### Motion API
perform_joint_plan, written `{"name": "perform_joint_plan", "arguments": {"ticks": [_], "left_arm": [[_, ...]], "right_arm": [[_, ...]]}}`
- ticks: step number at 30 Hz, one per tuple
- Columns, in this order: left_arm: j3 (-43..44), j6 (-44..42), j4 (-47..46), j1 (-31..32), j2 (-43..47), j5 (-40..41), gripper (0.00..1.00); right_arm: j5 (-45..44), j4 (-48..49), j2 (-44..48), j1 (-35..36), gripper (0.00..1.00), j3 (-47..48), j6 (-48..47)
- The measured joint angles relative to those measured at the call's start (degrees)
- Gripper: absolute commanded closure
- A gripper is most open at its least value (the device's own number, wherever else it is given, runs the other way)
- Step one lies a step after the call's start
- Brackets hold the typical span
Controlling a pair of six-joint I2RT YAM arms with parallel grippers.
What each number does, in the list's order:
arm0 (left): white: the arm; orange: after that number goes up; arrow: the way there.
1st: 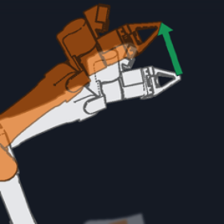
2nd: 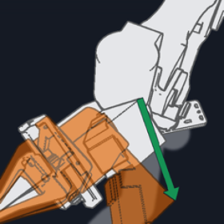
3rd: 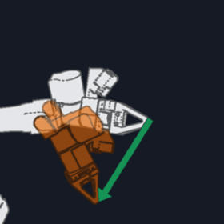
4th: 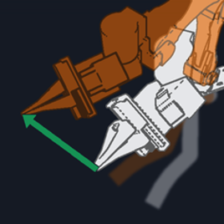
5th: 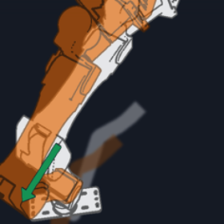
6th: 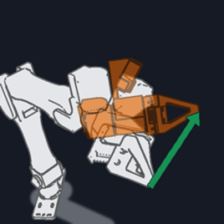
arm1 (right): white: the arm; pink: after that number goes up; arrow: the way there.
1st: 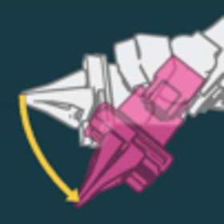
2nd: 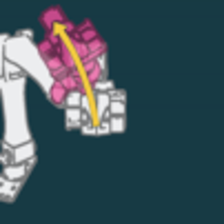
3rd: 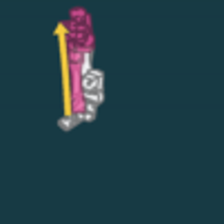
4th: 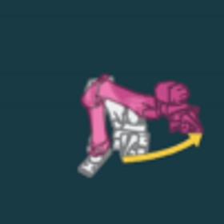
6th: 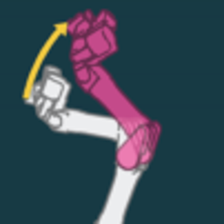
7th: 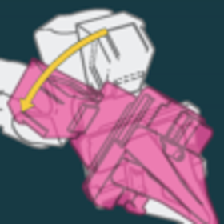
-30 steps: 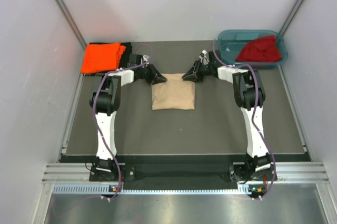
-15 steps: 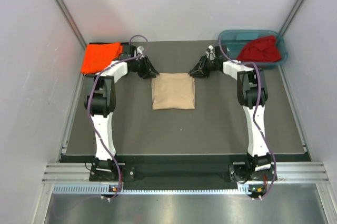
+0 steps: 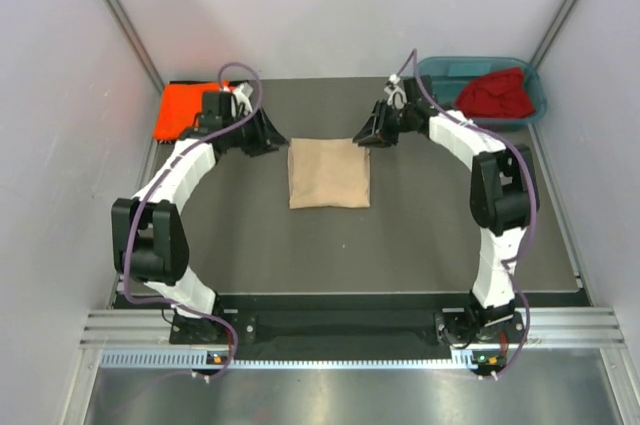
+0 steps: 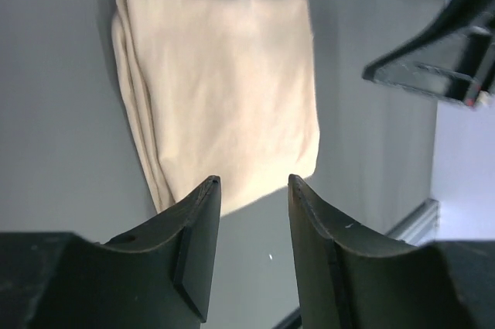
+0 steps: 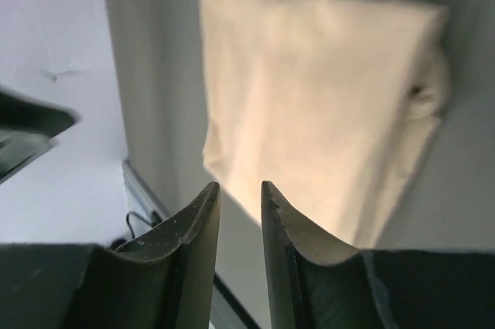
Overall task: Fold and stack the t-shirts
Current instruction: Fold the tshirt
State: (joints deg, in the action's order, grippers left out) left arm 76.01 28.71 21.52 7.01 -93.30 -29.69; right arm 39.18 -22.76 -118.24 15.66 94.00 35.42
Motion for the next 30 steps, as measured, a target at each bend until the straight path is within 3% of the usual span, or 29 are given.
{"name": "perform_joint_plan", "arguments": {"ticks": [6,13,18,20,30], "left_arm": [[-12.96,4.81,-1.46,0.0,0.7,-2.19,0.55],[-15.69,6.8,-1.77,0.0,4.72,-2.51,0.53],[-15.98,6.95,-2.1,0.37,5.14,-3.58,0.55],[-16.94,7.72,-4.13,0.87,4.39,-4.63,0.62],[-17.16,14.93,-12.48,7.17,-6.49,-6.93,0.74]], "right_arm": [[2.75,6.91,5.57,4.87,0.71,-15.43,0.76],[5.99,8.68,2.27,2.84,0.72,-24.65,-2.27],[8.66,7.61,2.23,0.66,0.72,-24.94,-6.64],[8.68,5.27,2.23,0.39,0.72,-23.96,-8.44],[5.16,-3.1,2.97,3.28,0.7,-13.94,-11.06]]}}
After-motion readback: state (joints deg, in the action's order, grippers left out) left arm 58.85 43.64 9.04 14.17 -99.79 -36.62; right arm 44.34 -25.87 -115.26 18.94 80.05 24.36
